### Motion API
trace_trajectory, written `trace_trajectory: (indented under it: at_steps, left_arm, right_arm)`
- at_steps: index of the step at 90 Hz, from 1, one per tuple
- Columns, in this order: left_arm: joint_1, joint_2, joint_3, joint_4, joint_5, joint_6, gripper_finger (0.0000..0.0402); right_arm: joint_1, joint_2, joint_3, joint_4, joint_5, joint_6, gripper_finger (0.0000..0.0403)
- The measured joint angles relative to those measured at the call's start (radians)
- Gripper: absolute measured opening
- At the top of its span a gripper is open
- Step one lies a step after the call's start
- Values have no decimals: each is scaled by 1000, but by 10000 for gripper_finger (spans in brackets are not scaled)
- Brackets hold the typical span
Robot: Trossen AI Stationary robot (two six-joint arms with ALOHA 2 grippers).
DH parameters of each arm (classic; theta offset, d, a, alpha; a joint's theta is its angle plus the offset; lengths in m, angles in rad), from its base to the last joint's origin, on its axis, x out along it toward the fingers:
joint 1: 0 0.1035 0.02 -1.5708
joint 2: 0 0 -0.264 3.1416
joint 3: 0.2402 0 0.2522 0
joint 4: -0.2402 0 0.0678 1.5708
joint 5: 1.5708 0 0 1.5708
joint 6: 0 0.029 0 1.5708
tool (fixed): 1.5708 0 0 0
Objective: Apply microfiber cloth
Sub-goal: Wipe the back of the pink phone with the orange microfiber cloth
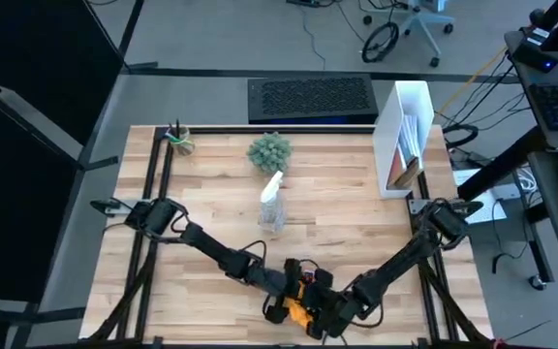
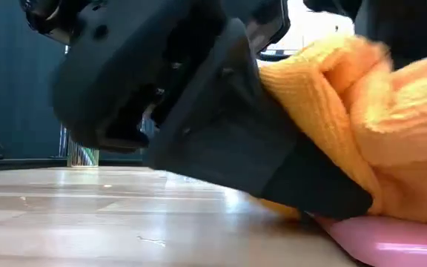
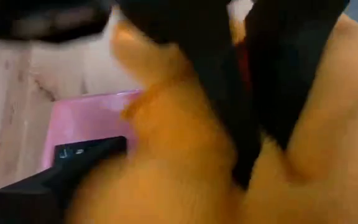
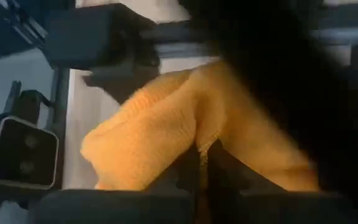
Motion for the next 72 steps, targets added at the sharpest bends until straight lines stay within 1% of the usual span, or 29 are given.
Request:
trace_trajectory:
  at_steps: [14,19,25,32,46,54,66,72]
  left_arm:
    - [0,1,2,12,10,-23,395]
    - [0,1,2,11,9,-27,395]
    - [4,0,2,8,-1,-30,395]
    - [7,0,2,8,-11,-33,395]
    - [7,1,2,12,-13,-33,395]
    - [7,1,1,16,-13,-35,395]
    - [6,1,0,28,-13,-36,395]
    - [6,1,0,25,-13,-35,395]
  right_arm:
    - [39,-13,5,-75,2,74,0]
    - [54,-34,4,-125,-10,82,0]
    - [70,-64,4,-182,-52,98,0]
    - [79,-99,1,-248,-65,101,0]
    - [81,-159,-1,-271,-53,80,0]
    - [84,-184,-1,-287,-27,76,0]
    - [80,-181,-1,-326,106,89,0]
    - [68,-152,0,-335,112,122,0]
